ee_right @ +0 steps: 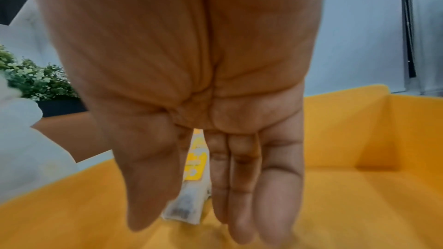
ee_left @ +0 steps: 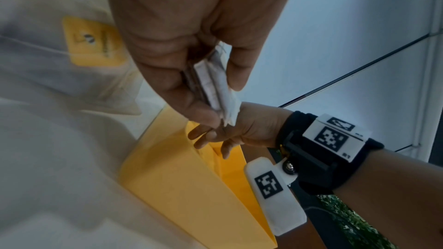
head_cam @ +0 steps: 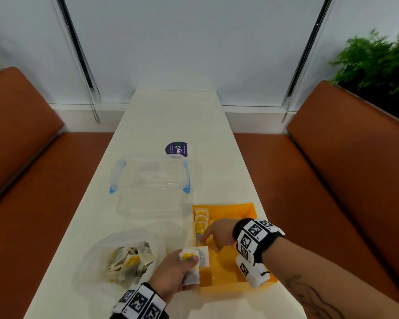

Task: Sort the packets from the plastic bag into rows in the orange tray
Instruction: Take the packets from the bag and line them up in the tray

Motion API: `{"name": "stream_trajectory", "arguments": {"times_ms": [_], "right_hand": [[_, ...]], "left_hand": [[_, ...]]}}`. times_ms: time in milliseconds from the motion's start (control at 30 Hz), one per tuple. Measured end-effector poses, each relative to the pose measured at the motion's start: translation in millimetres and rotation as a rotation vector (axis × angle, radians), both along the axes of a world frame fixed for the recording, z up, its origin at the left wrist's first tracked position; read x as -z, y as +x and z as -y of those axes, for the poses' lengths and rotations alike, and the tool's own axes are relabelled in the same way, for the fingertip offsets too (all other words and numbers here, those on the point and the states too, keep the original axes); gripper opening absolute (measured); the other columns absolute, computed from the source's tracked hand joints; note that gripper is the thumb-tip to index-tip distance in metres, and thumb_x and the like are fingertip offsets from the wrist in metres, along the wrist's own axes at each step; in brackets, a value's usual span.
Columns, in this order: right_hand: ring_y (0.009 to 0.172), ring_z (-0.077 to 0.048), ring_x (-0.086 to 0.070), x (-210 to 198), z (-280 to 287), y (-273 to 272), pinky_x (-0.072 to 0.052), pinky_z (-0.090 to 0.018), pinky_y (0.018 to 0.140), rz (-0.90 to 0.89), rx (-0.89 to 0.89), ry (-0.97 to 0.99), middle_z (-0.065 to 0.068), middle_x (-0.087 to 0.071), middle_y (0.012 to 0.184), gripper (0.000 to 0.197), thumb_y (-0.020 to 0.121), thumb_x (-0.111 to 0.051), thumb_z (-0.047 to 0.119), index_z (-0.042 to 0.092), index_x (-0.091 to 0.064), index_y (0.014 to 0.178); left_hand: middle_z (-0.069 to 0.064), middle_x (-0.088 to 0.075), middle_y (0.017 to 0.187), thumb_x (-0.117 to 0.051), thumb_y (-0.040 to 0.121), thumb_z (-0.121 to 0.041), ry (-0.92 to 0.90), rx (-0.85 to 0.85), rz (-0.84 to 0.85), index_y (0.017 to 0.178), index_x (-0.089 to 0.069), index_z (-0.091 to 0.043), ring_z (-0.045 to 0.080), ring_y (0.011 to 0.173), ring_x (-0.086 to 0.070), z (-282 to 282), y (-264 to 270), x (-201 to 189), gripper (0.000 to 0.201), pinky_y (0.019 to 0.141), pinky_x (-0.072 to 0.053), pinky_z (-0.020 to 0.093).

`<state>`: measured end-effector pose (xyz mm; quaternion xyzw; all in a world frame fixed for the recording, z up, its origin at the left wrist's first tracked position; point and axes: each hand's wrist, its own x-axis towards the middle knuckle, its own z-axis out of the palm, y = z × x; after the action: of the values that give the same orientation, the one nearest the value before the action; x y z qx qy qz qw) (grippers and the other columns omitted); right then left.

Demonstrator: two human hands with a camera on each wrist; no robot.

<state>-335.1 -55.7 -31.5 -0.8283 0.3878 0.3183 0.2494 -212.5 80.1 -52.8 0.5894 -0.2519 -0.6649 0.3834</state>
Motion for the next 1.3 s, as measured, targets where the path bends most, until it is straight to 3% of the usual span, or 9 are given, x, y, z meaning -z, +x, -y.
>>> {"name": "stream_trajectory", "arguments": {"times_ms": [67, 200, 333, 433, 533, 667, 867, 1133, 1300], "right_hand": [[0.106, -0.022, -0.05, 3, 1, 3, -0.041, -0.018, 0.065, -0.017, -0.003, 0.029, -0.008, -0.044, 0.144, 0.057, 0.091, -0.056, 0.01, 0.024, -0.039, 0.143], [0.13, -0.029, -0.042, 10, -1, 11, -0.039, -0.035, 0.102, -0.122, -0.111, -0.017, -0.013, -0.043, 0.144, 0.06, 0.093, -0.056, 0.019, 0.02, -0.03, 0.148], [0.133, -0.028, -0.039, 6, -2, 12, -0.037, -0.036, 0.105, -0.082, -0.068, -0.022, -0.011, -0.041, 0.146, 0.059, 0.093, -0.055, 0.019, 0.021, -0.032, 0.147], [0.124, -0.024, -0.048, -8, 0, 3, -0.047, -0.025, 0.085, 0.048, 0.064, 0.003, -0.006, -0.048, 0.141, 0.047, 0.093, -0.052, 0.014, 0.02, -0.046, 0.139], [0.094, -0.015, -0.059, -28, -1, -12, -0.043, -0.018, 0.054, 0.266, 0.293, 0.072, -0.003, -0.063, 0.11, 0.034, 0.093, -0.049, 0.011, 0.016, -0.059, 0.125], [0.075, -0.011, -0.064, -50, -15, -29, -0.043, -0.018, 0.046, 0.571, 0.517, 0.156, 0.001, -0.067, 0.084, 0.014, 0.091, -0.059, 0.023, 0.012, -0.064, 0.099], [0.035, 0.0, -0.047, -51, -42, -29, -0.038, -0.016, 0.038, 0.679, 0.516, 0.085, -0.002, -0.058, 0.06, 0.019, 0.089, -0.063, 0.016, 0.019, -0.051, 0.074], [0.046, -0.005, -0.057, -53, -42, -51, -0.046, -0.021, 0.042, 0.903, 0.748, 0.093, -0.006, -0.062, 0.064, 0.014, 0.089, -0.061, 0.004, 0.013, -0.055, 0.08], [0.063, -0.022, -0.068, -46, -51, -53, -0.053, -0.026, 0.047, 1.028, 0.89, 0.335, -0.012, -0.062, 0.071, 0.021, 0.086, -0.06, -0.007, 0.01, -0.047, 0.084]], "left_hand": [[0.01, -0.067, 0.092, -0.051, 0.093, -0.015, -0.001, 0.009, -0.007, 0.104, -0.061, -0.013, 0.019, 0.075, -0.064, -2, 1, 2, 0.015, 0.055, -0.053, 0.026], [0.01, -0.066, 0.091, -0.052, 0.093, -0.015, 0.015, 0.004, -0.007, 0.104, -0.06, -0.013, 0.018, 0.074, -0.063, -5, 5, 6, 0.014, 0.054, -0.053, 0.026], [0.012, -0.066, 0.096, -0.051, 0.093, -0.016, 0.014, 0.021, -0.012, 0.11, -0.058, -0.012, 0.021, 0.079, -0.063, -7, 9, 8, 0.019, 0.058, -0.054, 0.028], [0.013, -0.068, 0.1, -0.05, 0.093, -0.014, -0.007, 0.025, -0.046, 0.11, -0.059, -0.012, 0.023, 0.084, -0.064, -6, 10, 6, 0.019, 0.064, -0.055, 0.03], [0.019, -0.067, 0.099, -0.052, 0.091, -0.008, -0.042, 0.009, -0.118, 0.112, -0.058, -0.009, 0.027, 0.084, -0.063, -2, 10, 4, 0.022, 0.07, -0.055, 0.036], [0.009, -0.064, 0.075, -0.051, 0.088, 0.003, -0.109, -0.067, -0.201, 0.1, -0.059, -0.009, 0.019, 0.065, -0.061, 7, 6, -5, 0.019, 0.054, -0.053, 0.029], [0.0, -0.07, 0.075, -0.054, 0.087, 0.0, -0.211, -0.022, -0.208, 0.097, -0.061, -0.013, 0.013, 0.061, -0.063, 16, -9, -12, 0.018, 0.056, -0.052, 0.029], [0.014, -0.061, 0.086, -0.056, 0.089, -0.008, -0.194, -0.171, -0.164, 0.1, -0.059, -0.003, 0.011, 0.055, -0.059, 18, -10, -7, 0.013, 0.051, -0.051, 0.022], [0.002, -0.056, 0.059, -0.064, 0.083, -0.01, -0.229, -0.155, -0.154, 0.087, -0.058, -0.008, 0.011, 0.051, -0.053, 18, -17, -11, 0.007, 0.051, -0.045, 0.023]]}}
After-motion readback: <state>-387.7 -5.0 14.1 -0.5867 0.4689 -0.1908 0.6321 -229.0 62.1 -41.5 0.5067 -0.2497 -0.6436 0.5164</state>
